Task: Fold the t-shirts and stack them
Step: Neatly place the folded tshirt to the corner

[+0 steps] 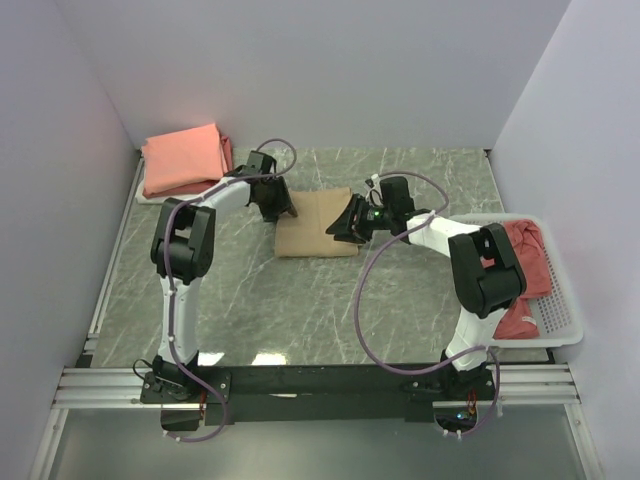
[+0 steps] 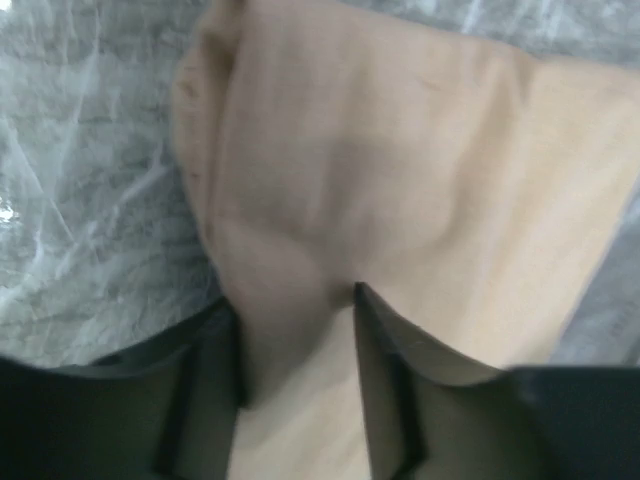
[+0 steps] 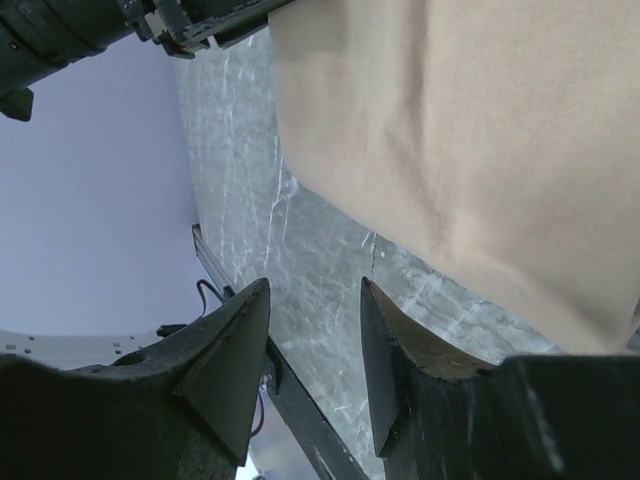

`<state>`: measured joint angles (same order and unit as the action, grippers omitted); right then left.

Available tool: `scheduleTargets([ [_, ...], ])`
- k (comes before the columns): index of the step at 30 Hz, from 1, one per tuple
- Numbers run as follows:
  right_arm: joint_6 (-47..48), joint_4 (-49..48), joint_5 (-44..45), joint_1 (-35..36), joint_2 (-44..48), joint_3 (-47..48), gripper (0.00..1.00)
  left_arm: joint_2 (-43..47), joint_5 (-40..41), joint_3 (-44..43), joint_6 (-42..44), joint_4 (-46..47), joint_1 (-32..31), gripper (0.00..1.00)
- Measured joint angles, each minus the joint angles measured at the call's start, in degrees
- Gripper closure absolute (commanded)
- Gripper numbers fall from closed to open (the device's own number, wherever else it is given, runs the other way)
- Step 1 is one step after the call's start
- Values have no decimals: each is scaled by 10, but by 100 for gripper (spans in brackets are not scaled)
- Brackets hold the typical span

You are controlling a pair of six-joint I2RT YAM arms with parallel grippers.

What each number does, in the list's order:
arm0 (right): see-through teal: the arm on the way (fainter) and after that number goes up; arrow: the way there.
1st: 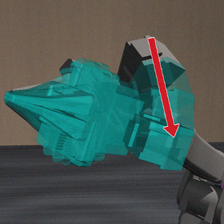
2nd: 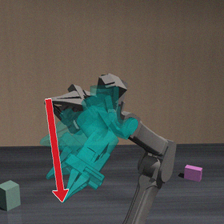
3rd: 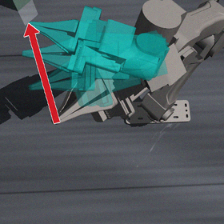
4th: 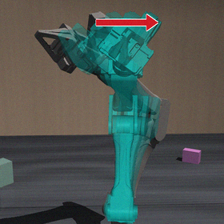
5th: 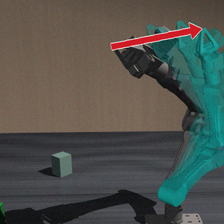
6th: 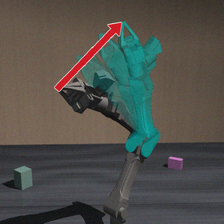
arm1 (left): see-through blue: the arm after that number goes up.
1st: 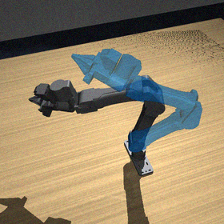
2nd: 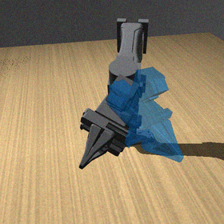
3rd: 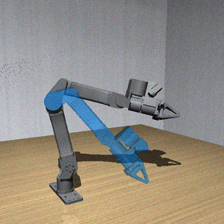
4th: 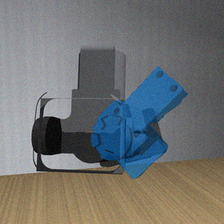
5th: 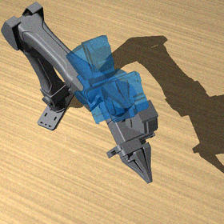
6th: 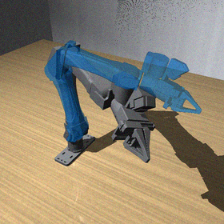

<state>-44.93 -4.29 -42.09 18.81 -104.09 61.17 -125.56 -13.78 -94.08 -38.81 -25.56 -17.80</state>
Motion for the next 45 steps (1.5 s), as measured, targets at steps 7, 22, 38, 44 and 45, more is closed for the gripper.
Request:
scheduleTargets([
  [7,7,23,18,0,51,-26,52,-37,82,-75,3,-60,-26,99],
  [22,46,63,118,26,231,-165,52,-127,309,-423,143,-229,-13,100],
  [38,64,101,162,67,197,-151,55,-122,345,-497,297,-141,83,100],
  [44,62,125,174,83,154,-125,56,-117,318,-499,317,-106,119,100],
  [45,62,128,176,86,148,-119,56,-117,313,-499,318,-102,125,100],
])
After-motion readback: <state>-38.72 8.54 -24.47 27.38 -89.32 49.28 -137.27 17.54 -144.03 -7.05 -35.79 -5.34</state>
